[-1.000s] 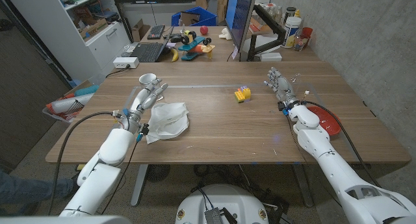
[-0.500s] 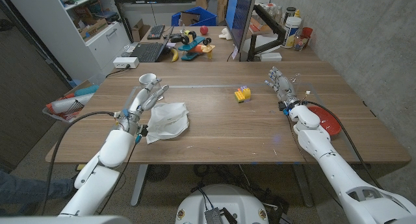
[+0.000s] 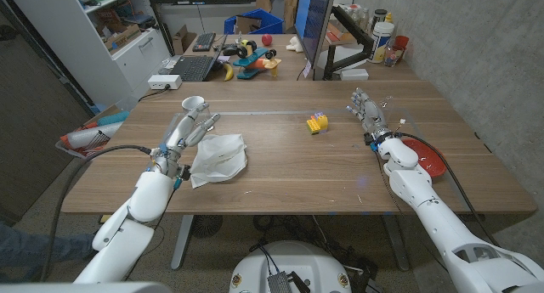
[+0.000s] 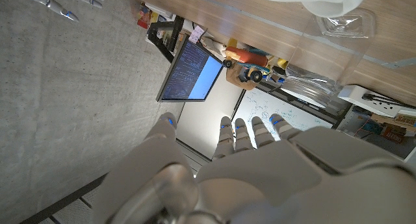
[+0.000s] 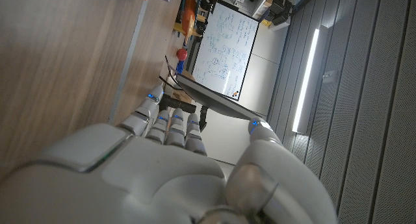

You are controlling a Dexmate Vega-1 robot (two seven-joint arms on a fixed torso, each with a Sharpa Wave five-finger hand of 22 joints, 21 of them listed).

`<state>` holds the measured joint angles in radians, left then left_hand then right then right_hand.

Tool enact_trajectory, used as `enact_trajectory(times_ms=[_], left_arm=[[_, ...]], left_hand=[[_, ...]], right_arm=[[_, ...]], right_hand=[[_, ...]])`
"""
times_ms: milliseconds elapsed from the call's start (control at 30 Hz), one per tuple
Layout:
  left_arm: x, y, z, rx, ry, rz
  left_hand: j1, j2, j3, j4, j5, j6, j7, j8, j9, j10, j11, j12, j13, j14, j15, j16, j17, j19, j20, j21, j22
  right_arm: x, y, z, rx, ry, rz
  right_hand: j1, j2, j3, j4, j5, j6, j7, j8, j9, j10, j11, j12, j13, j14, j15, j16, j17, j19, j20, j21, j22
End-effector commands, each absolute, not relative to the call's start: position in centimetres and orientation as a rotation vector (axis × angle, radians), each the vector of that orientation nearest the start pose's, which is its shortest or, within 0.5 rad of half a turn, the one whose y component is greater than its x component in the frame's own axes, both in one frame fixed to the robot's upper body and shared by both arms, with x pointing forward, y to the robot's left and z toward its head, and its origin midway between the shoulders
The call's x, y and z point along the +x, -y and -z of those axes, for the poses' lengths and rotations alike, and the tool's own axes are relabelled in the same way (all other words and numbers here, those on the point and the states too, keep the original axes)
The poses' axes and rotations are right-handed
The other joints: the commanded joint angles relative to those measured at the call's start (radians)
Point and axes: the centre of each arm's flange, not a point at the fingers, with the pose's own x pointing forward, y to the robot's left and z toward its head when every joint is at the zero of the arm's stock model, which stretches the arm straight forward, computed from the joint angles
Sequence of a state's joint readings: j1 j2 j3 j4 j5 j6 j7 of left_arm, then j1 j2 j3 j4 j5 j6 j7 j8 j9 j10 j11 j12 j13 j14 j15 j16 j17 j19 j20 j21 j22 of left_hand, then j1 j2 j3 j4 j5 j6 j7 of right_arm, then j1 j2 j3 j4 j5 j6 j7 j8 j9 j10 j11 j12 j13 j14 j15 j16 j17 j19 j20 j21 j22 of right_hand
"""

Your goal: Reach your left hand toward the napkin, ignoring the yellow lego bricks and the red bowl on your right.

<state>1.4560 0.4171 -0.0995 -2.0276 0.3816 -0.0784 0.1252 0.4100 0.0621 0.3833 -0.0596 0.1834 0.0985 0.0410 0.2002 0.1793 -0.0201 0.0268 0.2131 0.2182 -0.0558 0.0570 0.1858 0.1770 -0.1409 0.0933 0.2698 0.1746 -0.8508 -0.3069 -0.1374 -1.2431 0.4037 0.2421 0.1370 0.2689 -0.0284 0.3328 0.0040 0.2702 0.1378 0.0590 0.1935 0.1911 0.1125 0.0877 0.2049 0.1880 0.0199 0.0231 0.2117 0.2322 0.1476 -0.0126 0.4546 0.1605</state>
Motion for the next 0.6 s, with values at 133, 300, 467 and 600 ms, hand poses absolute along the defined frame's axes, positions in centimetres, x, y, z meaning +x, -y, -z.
enact_trajectory(times_ms=[133, 300, 467, 600], left_arm=[[48.07, -31.85, 4.90, 0.907, 0.663, -0.267], [48.25, -31.63, 4.90, 0.938, 0.648, -0.262], [48.66, -31.26, 5.21, 0.962, 0.637, -0.251], [48.81, -31.15, 5.33, 0.975, 0.627, -0.251]], left_hand=[[0.013, 0.002, 0.004, -0.010, -0.004, 0.012, -0.017, 0.003, 0.003, 0.012, -0.001, 0.006, -0.001, 0.009, 0.001, 0.008, 0.002, 0.007, 0.006, -0.004, 0.002], [0.017, 0.004, 0.006, -0.015, -0.004, 0.018, -0.020, 0.003, 0.003, 0.015, -0.004, 0.007, -0.003, 0.012, -0.002, 0.008, 0.002, 0.019, 0.027, -0.004, 0.003], [0.022, 0.005, 0.008, -0.021, -0.004, 0.027, -0.026, 0.004, 0.004, 0.018, -0.003, 0.008, -0.005, 0.021, 0.006, 0.010, 0.002, 0.036, 0.038, -0.002, 0.003], [0.024, 0.006, 0.008, -0.024, -0.004, 0.033, -0.028, 0.005, 0.004, 0.024, -0.001, 0.010, -0.006, 0.024, 0.005, 0.010, 0.002, 0.038, 0.038, -0.003, 0.003]], right_arm=[[66.37, 29.64, 2.67, 0.030, 0.610, -0.163], [66.42, 29.72, 2.70, 0.028, 0.606, -0.160], [66.53, 29.75, 2.78, 0.028, 0.606, -0.160], [66.58, 29.76, 2.79, 0.030, 0.610, -0.159]], right_hand=[[0.001, 0.007, 0.001, -0.005, 0.006, 0.005, -0.002, 0.006, 0.000, 0.007, 0.001, 0.001, 0.005, 0.008, -0.002, 0.004, 0.000, 0.010, 0.001, -0.004, 0.005], [0.000, 0.007, 0.000, -0.005, 0.006, 0.006, -0.002, 0.006, 0.000, 0.007, 0.003, 0.001, 0.005, 0.008, -0.001, 0.003, -0.001, 0.011, 0.001, -0.006, 0.005], [-0.001, 0.006, 0.000, -0.005, 0.006, 0.006, -0.002, 0.006, 0.000, 0.007, 0.003, 0.000, 0.005, 0.008, 0.000, 0.003, -0.001, 0.012, 0.000, -0.008, 0.005], [-0.001, 0.006, -0.001, -0.006, 0.007, 0.008, -0.004, 0.007, 0.000, 0.009, 0.002, 0.001, 0.005, 0.009, -0.004, 0.004, -0.002, 0.014, -0.002, -0.010, 0.005]])
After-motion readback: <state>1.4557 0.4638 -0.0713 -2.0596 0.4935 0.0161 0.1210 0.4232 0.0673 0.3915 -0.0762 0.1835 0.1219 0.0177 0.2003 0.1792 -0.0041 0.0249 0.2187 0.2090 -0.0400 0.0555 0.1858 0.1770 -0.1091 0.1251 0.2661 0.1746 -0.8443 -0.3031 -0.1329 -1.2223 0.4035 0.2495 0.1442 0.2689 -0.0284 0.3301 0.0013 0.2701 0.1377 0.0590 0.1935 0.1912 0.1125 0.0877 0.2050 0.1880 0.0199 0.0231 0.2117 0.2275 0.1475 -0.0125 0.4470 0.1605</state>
